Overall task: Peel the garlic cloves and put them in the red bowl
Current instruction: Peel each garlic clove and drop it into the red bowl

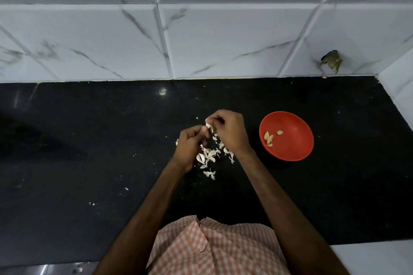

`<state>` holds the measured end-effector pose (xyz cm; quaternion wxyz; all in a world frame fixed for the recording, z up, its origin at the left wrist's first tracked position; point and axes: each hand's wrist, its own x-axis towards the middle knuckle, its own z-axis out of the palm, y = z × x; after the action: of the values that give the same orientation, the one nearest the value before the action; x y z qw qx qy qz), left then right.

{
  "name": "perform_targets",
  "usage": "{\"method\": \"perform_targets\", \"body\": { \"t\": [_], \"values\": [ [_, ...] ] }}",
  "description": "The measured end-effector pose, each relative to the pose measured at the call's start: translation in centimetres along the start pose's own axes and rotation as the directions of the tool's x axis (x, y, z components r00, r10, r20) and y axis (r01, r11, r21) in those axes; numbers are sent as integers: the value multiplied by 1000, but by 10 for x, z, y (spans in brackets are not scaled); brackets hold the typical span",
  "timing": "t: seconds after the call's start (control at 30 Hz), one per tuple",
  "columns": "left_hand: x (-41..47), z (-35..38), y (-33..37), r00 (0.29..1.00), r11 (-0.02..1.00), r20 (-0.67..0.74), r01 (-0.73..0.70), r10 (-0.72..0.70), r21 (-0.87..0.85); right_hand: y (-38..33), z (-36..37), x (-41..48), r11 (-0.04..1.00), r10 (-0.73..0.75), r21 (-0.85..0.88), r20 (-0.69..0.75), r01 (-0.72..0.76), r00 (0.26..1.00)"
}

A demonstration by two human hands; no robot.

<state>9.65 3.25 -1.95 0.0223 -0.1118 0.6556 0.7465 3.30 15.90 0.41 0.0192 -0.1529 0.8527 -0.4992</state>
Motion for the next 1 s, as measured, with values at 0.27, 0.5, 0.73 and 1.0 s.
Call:
{"method": "perform_targets", "body": {
  "t": [0.27,0.5,0.73,1.0],
  "values": [
    [-4,6,-12,991,992,-40,127,-127,-9,1,-7,1,971,7,-238,180,36,984],
    [1,6,-5,994,999,-111,5,-1,31,2,-5,-6,959,196,205,21,-196,980],
    [2,5,-10,980,1000,-196,29,-26,11,7,2,-12,901,331,304,-19,-310,943],
    [5,2,-4,976,958,-149,-119,162,261,13,2,-17,915,304,299,-69,-271,950]
  ]
}}
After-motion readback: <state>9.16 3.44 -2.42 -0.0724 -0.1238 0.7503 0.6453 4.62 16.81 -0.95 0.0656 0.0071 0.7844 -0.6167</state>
